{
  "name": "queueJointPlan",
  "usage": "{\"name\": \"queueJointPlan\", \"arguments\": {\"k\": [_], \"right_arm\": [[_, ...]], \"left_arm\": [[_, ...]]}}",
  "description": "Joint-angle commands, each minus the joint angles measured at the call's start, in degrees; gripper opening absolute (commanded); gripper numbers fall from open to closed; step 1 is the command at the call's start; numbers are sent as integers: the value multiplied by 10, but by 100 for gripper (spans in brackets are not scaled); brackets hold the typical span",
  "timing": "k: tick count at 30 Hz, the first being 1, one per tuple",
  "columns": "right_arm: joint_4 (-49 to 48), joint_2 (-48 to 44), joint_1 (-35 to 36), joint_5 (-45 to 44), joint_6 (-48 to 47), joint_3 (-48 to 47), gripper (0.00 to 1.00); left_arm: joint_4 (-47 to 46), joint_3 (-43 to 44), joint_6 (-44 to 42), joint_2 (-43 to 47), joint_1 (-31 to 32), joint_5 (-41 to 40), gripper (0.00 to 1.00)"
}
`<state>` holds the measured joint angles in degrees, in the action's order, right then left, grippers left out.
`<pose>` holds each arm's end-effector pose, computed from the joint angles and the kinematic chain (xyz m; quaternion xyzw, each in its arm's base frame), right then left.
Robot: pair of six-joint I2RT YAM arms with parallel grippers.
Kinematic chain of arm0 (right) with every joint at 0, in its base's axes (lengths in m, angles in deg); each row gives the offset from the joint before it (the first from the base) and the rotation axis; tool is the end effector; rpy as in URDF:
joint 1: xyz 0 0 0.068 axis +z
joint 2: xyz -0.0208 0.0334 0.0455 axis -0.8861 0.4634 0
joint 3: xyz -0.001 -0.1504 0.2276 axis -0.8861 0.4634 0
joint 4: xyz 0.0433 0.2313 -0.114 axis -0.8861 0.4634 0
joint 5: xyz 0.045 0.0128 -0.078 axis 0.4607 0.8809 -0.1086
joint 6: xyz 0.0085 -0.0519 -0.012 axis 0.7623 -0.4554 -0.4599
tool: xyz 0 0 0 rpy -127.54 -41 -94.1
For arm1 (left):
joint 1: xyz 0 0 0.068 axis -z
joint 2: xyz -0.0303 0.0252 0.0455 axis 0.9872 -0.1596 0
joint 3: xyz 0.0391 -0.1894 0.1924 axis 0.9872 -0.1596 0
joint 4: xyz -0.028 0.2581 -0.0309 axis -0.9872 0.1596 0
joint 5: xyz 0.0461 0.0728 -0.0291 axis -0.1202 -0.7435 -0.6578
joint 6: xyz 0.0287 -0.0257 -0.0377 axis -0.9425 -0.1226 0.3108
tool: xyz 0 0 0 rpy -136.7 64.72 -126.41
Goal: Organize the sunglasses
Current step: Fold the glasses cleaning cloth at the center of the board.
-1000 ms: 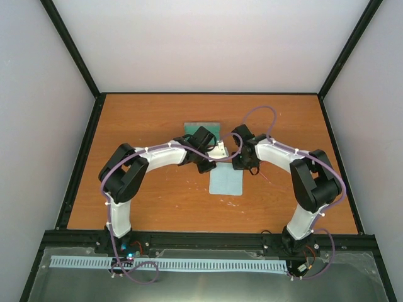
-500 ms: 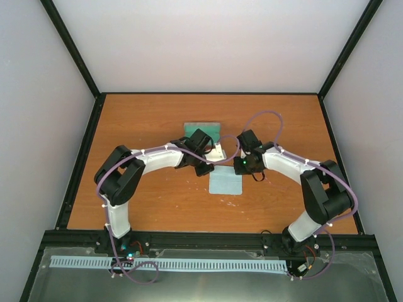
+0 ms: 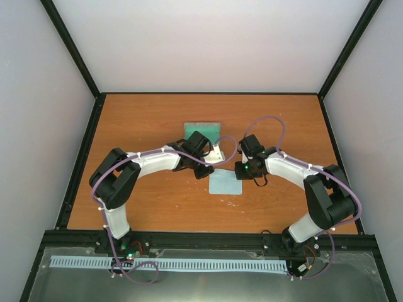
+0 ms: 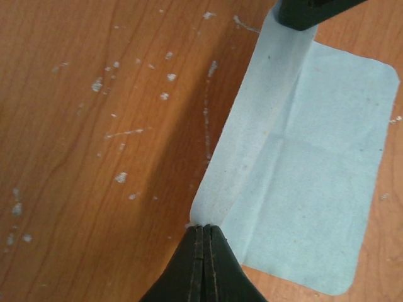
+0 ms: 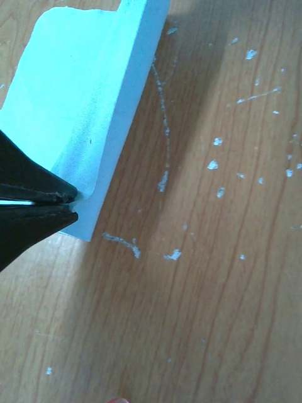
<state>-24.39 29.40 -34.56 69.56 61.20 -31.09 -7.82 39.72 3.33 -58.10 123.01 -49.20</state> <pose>0.2461 0.1349 0.1672 -0.0727 0.9805 0.1263 0.1317 0.2680 -0.2564 0.1672 0.5592 0.7747 -0.1754 0.2373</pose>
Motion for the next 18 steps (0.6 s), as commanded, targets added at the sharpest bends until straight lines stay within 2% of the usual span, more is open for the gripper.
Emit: {"name": "queueJointPlan", "arguments": {"k": [1,18], "right_arm": [[-4,-21,-2,1,-1,15,3],[-22,-35,-2,30,11,62,3]], "left_arm": [[-8,-19,18,23,15,22,1],[-17,-58,21,38,39,21,1]]}}
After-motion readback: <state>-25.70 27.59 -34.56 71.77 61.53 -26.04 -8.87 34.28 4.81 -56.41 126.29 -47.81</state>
